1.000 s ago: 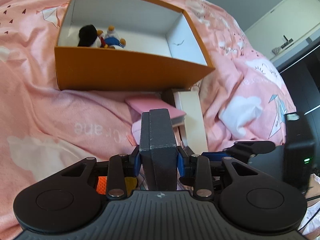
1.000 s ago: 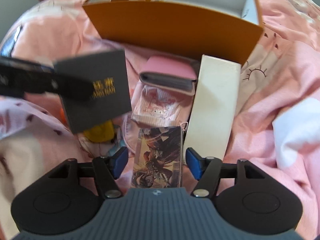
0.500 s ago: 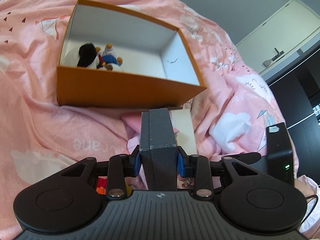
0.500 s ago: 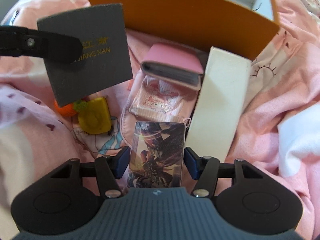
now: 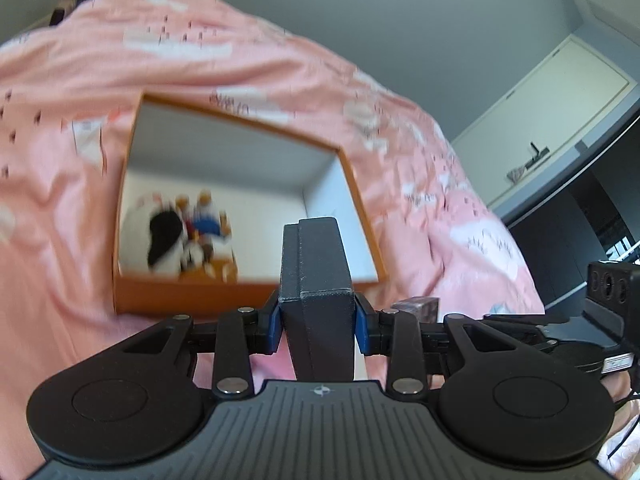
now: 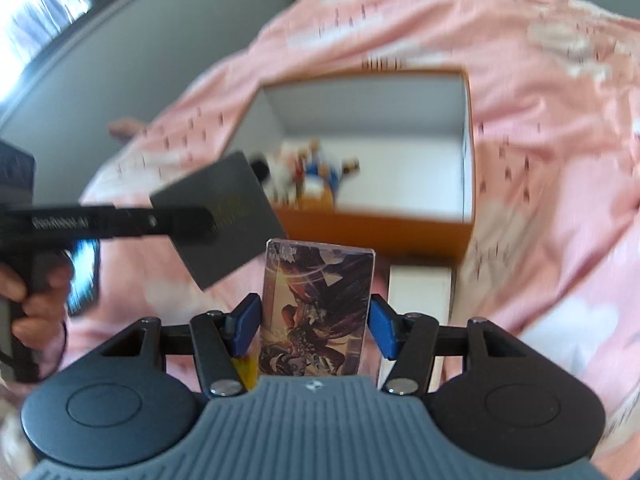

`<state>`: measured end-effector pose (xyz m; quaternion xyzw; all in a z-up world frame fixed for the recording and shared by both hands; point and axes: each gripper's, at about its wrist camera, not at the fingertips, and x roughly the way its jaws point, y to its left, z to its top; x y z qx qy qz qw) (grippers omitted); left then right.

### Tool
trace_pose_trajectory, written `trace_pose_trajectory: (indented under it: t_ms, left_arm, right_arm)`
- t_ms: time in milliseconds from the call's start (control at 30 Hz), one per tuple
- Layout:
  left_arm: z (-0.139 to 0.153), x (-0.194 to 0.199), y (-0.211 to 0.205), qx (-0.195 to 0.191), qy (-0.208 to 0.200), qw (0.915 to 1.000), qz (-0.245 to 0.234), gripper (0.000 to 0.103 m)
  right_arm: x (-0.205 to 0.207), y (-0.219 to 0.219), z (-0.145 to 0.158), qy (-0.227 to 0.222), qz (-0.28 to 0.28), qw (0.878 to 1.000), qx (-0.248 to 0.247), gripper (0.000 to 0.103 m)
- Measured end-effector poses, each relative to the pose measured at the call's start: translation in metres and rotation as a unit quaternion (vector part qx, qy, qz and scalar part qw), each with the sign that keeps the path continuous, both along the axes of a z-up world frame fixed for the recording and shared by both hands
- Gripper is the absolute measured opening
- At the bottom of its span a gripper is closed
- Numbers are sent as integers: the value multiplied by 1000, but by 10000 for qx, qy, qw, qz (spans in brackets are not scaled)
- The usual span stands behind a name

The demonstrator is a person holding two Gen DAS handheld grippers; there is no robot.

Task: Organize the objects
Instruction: 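Carry the black book and anime card over the box with both grippers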

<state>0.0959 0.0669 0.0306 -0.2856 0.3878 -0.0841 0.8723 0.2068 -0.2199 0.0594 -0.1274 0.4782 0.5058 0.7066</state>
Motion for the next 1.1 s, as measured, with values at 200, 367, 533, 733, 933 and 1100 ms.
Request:
trace_pose_trajectory:
  t_ms: [200, 367, 533, 733, 933, 1100]
  left_arm:
    - [8, 38, 24, 88, -152, 9994, 305, 39]
    - [-7, 77, 47, -413, -155, 9953, 865, 39]
    - [-37, 118, 51, -834, 19, 9899, 1147, 39]
    - [-79, 165, 48, -950, 528, 9850, 1344, 39]
    - [-110, 190, 43, -1138, 905, 9786, 1454, 39]
    - [-131, 193, 43, -1293, 1189, 9711, 1615, 39]
  right_arm:
    - [28, 36, 22, -344, -100, 9988, 323, 60]
    - [60, 74, 13, -168, -309, 9989, 318, 60]
    - [94, 103, -10, 5, -648, 9978, 148, 60]
    - [128, 124, -46, 83, -865, 9960, -219, 60]
    - [146, 145, -78, 218, -765, 9954, -526, 60]
    - [144, 155, -85, -22, -605, 9959, -671, 60]
